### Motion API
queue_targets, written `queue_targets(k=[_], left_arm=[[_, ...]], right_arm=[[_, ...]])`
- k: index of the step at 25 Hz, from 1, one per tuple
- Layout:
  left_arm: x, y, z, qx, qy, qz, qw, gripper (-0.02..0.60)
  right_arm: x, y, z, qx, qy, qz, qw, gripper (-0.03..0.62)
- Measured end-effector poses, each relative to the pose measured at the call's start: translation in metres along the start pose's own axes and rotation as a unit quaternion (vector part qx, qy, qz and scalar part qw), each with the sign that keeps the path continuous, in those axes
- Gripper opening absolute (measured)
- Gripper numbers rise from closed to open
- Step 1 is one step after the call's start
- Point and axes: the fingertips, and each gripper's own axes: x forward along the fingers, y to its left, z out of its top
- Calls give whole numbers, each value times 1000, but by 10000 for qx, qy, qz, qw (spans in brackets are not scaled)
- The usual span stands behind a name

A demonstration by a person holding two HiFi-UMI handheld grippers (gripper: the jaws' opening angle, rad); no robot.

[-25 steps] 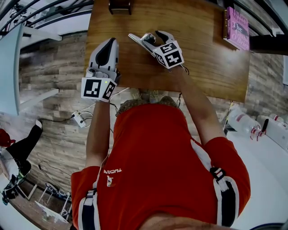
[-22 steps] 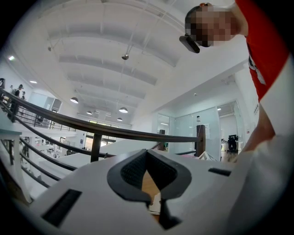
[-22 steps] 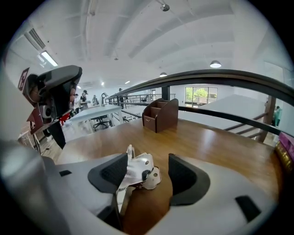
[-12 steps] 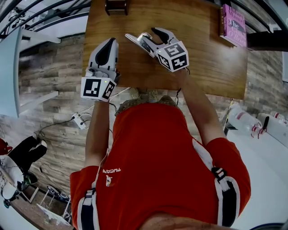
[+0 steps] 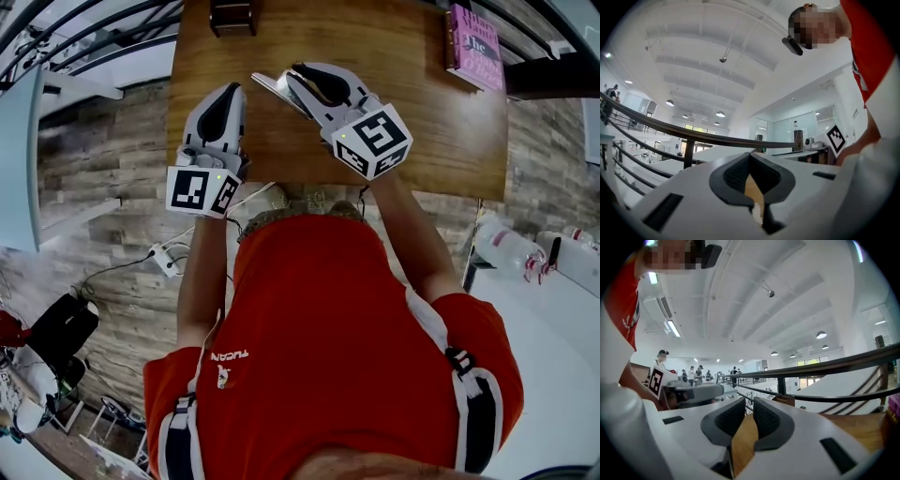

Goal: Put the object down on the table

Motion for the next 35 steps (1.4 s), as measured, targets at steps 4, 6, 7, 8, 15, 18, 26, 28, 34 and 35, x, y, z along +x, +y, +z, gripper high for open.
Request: queue_targets(k=[4,6,7,8,15,18,26,28,34,35], left_arm=[[-1,-11,10,12,-104,-94,9999,9],[-2,-17,15,24,-157,-144,9998,9],[-2,-21,18,33,-181,-172,9997,9],[-3,-24,20,44,-201,-200,9996,9],[-10,-42,26,66,-267,-325,9991,9],[-13,-45,28,63,-290,-345,9990,9],[-18,-47,28,60,-295,-335,9990,9],[-19,-48,29,57,-297,-331,9990,9],[-21,-47,29,32,-313,-320,9990,9],[-21,-47,29,31,-315,-324,9990,9]], right_arm=[[-15,16,18,7,-301,87,9995,55],[-22,22,22,-1,-416,94,9991,45],[-26,24,24,-11,-473,98,9988,41],[-29,27,26,-20,-531,101,9985,38],[-41,45,37,-86,-803,170,9966,26],[-43,49,37,-97,-840,161,9963,25],[-46,51,38,-111,-854,116,9962,25],[-47,52,38,-125,-836,113,9964,25],[-47,53,36,-122,-798,117,9967,25],[-47,53,36,-124,-796,115,9967,25]])
